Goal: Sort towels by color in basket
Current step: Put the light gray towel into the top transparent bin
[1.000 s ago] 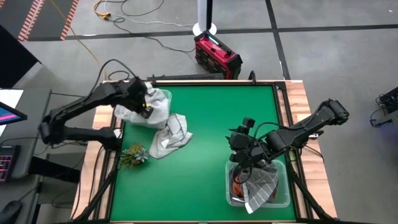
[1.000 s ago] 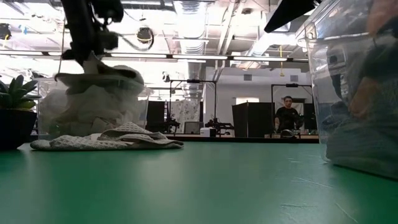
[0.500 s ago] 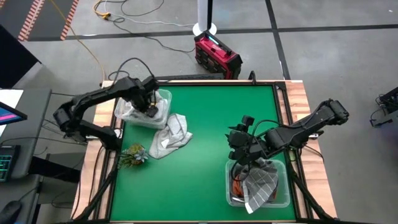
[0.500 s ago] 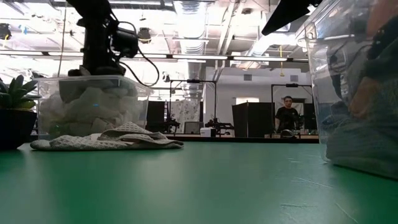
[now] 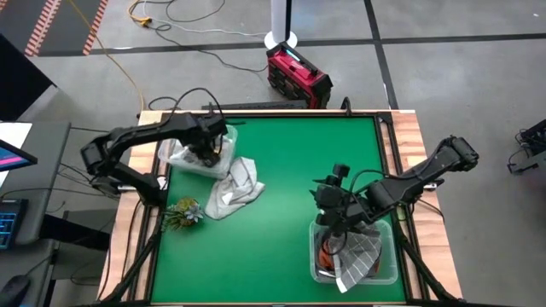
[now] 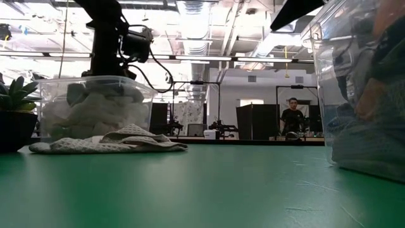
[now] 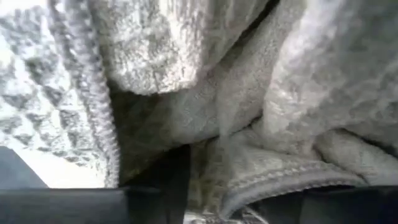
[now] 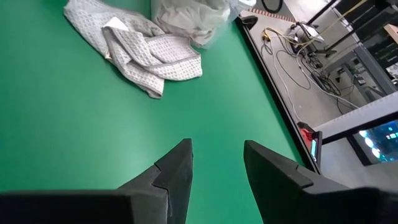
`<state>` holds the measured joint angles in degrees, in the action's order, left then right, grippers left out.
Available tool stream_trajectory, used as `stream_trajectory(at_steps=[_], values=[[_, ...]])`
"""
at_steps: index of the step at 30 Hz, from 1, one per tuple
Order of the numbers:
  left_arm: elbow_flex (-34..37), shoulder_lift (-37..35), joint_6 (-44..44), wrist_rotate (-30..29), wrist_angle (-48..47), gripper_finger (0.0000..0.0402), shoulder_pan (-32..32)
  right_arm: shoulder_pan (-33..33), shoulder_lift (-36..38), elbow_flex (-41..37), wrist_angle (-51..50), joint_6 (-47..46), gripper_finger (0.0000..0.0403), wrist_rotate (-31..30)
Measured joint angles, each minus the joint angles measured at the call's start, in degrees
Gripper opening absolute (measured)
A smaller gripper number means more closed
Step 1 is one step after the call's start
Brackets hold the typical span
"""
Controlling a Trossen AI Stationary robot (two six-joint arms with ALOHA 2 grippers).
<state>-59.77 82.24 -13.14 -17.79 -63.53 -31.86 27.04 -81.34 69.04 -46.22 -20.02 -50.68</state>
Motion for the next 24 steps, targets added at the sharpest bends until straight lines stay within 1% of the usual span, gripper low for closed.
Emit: stream_trajectory(at_steps=[5, 8, 12, 18, 21, 24], values=[[-0.7, -2.4, 3.6, 1.1, -3.5, 0.0189, 1.3, 1.1, 0.0, 0.0, 0.0, -0.5, 0.0179, 0.0], [-3.4, -4.5, 3.5, 1.2, -6.3, 0.0199, 1.4, 1.1, 0.0, 0.0, 0.0, -0.6, 0.0179, 0.0], [-8.2, -8.3, 2.3, 1.2, -6.8, 0.0201, 1.3, 0.9, 0.0, 0.0, 0.0, -0.7, 0.0179, -0.1], [-14.8, -13.3, -2.0, 1.8, -6.4, 0.0201, 1.3, 0.9, 0.0, 0.0, 0.1, -0.6, 0.0179, -0.2], [-16.5, -15.0, -3.9, 4.4, -4.3, 0.0201, 1.3, 0.9, 0.0, 0.0, 0.1, -0.6, 0.0179, -0.2], [-16.7, -15.2, -5.3, 5.9, -2.9, 0.0201, 1.7, 0.9, 0.0, 0.0, 0.1, -0.6, 0.0179, -0.3]])
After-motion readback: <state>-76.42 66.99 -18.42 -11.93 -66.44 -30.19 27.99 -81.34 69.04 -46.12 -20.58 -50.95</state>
